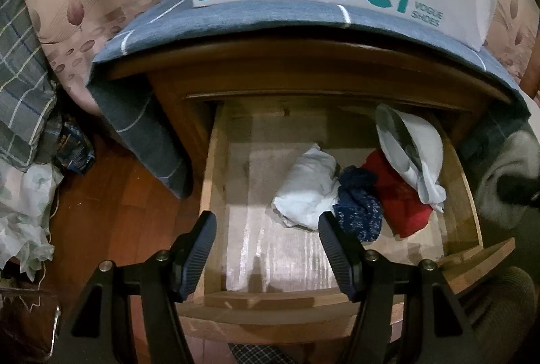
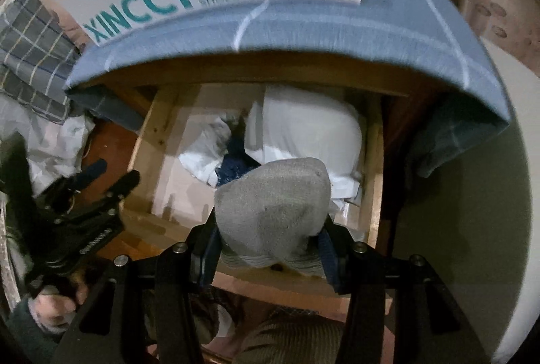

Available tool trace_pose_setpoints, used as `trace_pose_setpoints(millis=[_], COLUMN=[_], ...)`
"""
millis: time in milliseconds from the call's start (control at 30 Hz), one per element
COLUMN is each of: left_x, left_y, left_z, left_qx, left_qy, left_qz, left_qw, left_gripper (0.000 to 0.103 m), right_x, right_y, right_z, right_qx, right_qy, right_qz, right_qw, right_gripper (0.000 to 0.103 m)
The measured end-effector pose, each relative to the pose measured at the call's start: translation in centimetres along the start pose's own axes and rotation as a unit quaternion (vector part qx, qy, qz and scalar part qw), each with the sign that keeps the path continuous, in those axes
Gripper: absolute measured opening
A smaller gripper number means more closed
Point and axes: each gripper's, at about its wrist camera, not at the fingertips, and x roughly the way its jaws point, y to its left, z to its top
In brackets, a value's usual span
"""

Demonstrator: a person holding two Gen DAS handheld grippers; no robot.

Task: Take underwear out of drawer
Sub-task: 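Carry the grey sock with the right tool up over the white box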

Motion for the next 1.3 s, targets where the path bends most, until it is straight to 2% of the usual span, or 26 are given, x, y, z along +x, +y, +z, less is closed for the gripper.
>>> trace_pose_setpoints(millis=[400, 667, 1000, 1300], left_x=[-0.1, 0.0, 0.0, -0.1], left_y=[0.7, 1.3, 2.4, 2.8], left_z=[0.0, -0.1, -0.3, -0.3], left_qx=[-0.02, -0.031, -0.039, -0.048], left_qy=[0.002, 0.001, -0.002, -0.005], left_qz=[-0.007, -0.011, -0.008, -0.006], left_qw=[0.9998, 0.9995, 0.9992, 0.9988], left_gripper=[0.065, 0.065, 0.065, 0.065], right_x=[-10.4, -14.6, -14.1, -10.5], right_y=[1.4, 2.4, 4.4, 5.1], right_z=[5.2, 9.4, 13.5, 17.6], right_qx=[-0.03, -0.04, -0.055, -0.058], right_qy=[-0.095, -0.139, -0.145, -0.136], right_qz=[-0.003, -0.019, -0.03, -0.04], right_qw=[0.995, 0.989, 0.987, 0.988], right_gripper=[0.048, 0.049, 0.049, 0.049])
